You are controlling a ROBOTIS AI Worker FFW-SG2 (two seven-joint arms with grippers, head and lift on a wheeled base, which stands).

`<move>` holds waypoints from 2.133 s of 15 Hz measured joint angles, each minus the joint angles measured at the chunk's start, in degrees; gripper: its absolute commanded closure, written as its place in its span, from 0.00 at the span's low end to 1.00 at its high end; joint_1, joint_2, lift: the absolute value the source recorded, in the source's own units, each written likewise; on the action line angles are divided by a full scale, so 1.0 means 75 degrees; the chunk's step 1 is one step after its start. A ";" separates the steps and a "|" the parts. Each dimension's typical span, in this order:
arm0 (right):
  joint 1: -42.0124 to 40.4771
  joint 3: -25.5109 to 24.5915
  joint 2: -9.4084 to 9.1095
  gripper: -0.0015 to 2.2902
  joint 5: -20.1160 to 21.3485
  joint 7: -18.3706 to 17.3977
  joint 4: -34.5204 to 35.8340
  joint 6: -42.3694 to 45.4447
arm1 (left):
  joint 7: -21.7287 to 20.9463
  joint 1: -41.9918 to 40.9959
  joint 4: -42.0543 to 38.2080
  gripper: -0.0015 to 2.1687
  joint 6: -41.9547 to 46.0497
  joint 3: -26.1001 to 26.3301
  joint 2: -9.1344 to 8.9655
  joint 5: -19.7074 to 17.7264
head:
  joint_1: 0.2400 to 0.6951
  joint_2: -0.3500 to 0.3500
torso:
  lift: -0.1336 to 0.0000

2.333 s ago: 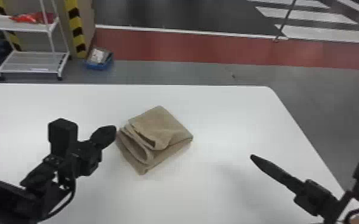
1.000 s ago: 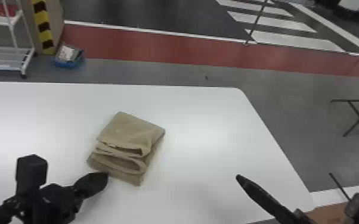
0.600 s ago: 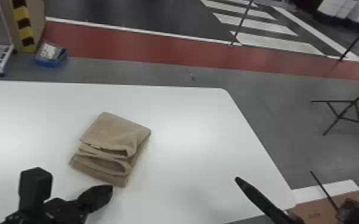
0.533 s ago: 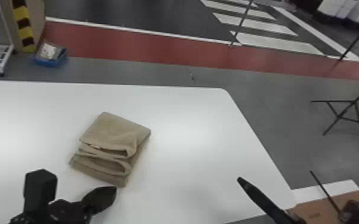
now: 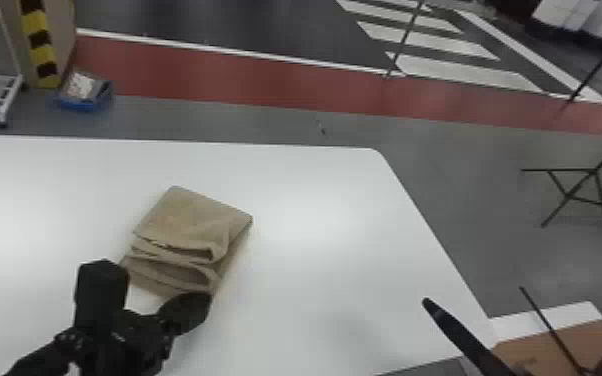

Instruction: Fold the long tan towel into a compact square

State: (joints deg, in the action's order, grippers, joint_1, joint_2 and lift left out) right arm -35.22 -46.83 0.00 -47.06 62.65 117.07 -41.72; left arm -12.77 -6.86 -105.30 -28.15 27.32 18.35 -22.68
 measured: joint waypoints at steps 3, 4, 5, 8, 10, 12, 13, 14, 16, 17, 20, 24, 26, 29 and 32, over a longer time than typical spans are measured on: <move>0.0233 0.0029 0.0000 0.98 0.0066 -0.0070 -0.0082 -0.0031 | 0.0029 0.0222 0.0238 0.88 -0.0021 0.0042 -0.0030 0.0022 | 1.00 0.00 | 0.08; 0.0314 0.0069 0.0000 0.98 0.0118 -0.0103 -0.0107 -0.0034 | 0.0029 0.0298 0.0280 0.88 -0.0045 0.0053 -0.0066 0.0011 | 1.00 0.00 | 0.08; 0.0402 0.0107 0.0000 0.98 0.0188 -0.0126 -0.0141 -0.0041 | 0.0028 0.0378 0.0319 0.88 -0.0082 0.0062 -0.0128 -0.0005 | 1.00 0.00 | 0.08; 0.0573 0.0218 0.0000 0.98 0.0347 -0.0163 -0.0294 -0.0058 | 0.0038 0.0576 0.0457 0.88 -0.0175 0.0136 -0.0355 -0.0032 | 1.00 0.00 | 0.08; 0.0656 0.0252 0.0000 0.98 0.0398 -0.0174 -0.0401 -0.0058 | 0.0029 0.0590 0.0454 0.88 -0.0186 0.0099 -0.0383 -0.0159 | 1.00 0.00 | 0.08; 0.0704 0.0242 0.0000 0.98 0.0425 -0.0175 -0.0493 -0.0057 | 0.0027 0.0434 0.0242 0.88 -0.0164 -0.0240 -0.0252 -0.0387 | 1.00 0.00 | 0.08; 0.0705 0.0240 0.0000 0.98 0.0426 -0.0175 -0.0519 -0.0050 | 0.0029 0.0353 0.0179 0.88 -0.0097 -0.0474 -0.0168 -0.0431 | 1.00 0.00 | 0.08; 0.0701 0.0255 0.0000 0.98 0.0428 -0.0175 -0.0538 -0.0040 | 0.0066 0.0285 0.0185 0.88 0.0092 -0.0737 -0.0050 -0.0445 | 1.00 0.00 | 0.08; 0.0698 0.0359 0.0000 0.98 0.0457 -0.0191 -0.0547 -0.0004 | 0.0284 0.0240 0.0447 0.88 0.0831 -0.1037 0.0208 -0.0420 | 1.00 0.00 | 0.08; 0.0698 0.0444 0.0000 0.98 0.0483 -0.0237 -0.0545 0.0026 | 0.0349 0.0263 0.0664 0.88 0.1251 -0.1099 0.0318 -0.0378 | 1.00 0.00 | 0.08; 0.0699 0.0667 0.0000 0.98 0.0610 -0.0310 -0.0505 0.0100 | 0.0392 0.0589 0.1509 0.88 0.2096 -0.1135 0.0461 -0.0241 | 1.00 0.10 | 0.08; 0.0684 0.0666 0.0000 0.98 0.0672 -0.0366 -0.0458 0.0099 | 0.0368 0.0922 0.2408 0.88 0.2473 -0.1035 0.0439 -0.0128 | 1.00 0.15 | 0.08; 0.0663 0.0616 0.0000 0.98 0.0638 -0.0349 -0.0455 0.0085 | 0.0376 0.0868 0.2440 0.88 0.2489 -0.0943 0.0448 -0.0127 | 1.00 0.14 | 0.08; 0.0614 0.0533 0.0000 0.98 0.0534 -0.0280 -0.0446 0.0053 | 0.0390 0.0456 0.1942 0.88 0.2376 -0.0901 0.0484 -0.0088 | 1.00 0.09 | 0.08; 0.0560 0.0494 0.0000 0.98 0.0467 -0.0248 -0.0434 0.0036 | 0.0379 -0.0040 0.1207 0.88 0.2070 -0.0901 0.0499 -0.0049 | 1.00 0.04 | 0.08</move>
State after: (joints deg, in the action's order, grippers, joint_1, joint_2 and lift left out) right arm -31.02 -43.13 0.00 -43.56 60.79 113.81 -41.45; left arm -9.93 -7.16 -96.25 -12.62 20.56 22.10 -23.05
